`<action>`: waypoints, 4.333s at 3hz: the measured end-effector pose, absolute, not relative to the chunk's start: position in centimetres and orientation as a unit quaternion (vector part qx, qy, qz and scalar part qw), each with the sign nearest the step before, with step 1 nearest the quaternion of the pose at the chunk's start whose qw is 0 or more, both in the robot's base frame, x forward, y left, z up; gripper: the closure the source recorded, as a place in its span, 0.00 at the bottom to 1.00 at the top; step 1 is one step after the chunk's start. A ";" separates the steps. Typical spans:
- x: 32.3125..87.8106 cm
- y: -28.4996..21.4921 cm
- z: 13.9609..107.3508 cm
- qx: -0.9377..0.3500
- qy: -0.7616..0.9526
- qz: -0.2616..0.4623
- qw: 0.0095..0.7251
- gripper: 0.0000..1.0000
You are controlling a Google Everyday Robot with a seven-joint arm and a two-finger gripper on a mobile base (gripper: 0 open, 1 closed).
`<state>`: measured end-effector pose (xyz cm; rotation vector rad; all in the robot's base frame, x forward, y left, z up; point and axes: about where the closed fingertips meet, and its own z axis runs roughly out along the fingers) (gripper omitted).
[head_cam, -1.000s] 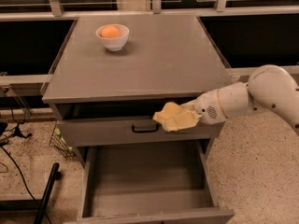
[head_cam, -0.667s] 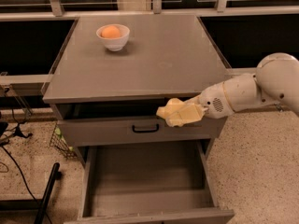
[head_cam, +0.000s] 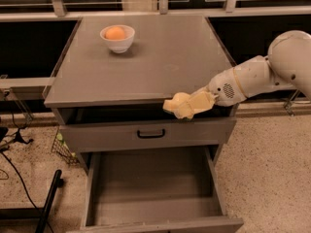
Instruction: Pick sponge from middle drawer and place on counter
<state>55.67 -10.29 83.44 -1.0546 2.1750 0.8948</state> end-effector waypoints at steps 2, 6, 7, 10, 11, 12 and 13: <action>58.7 -9.8 85.9 -0.411 0.806 0.313 0.288 1.00; 62.7 -9.3 86.9 -0.470 0.783 0.242 0.329 1.00; 65.2 -10.5 84.1 -0.470 0.793 0.200 0.332 1.00; 66.6 -10.9 85.1 -0.484 0.777 0.159 0.371 1.00; 67.4 -10.6 84.9 -0.486 0.769 0.154 0.386 1.00; 68.1 -10.1 84.1 -0.484 0.767 0.161 0.389 1.00; 68.5 -9.9 83.4 -0.479 0.773 0.169 0.380 1.00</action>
Offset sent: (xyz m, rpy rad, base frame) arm 0.0200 0.0005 0.0150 -0.0329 -0.0286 0.0104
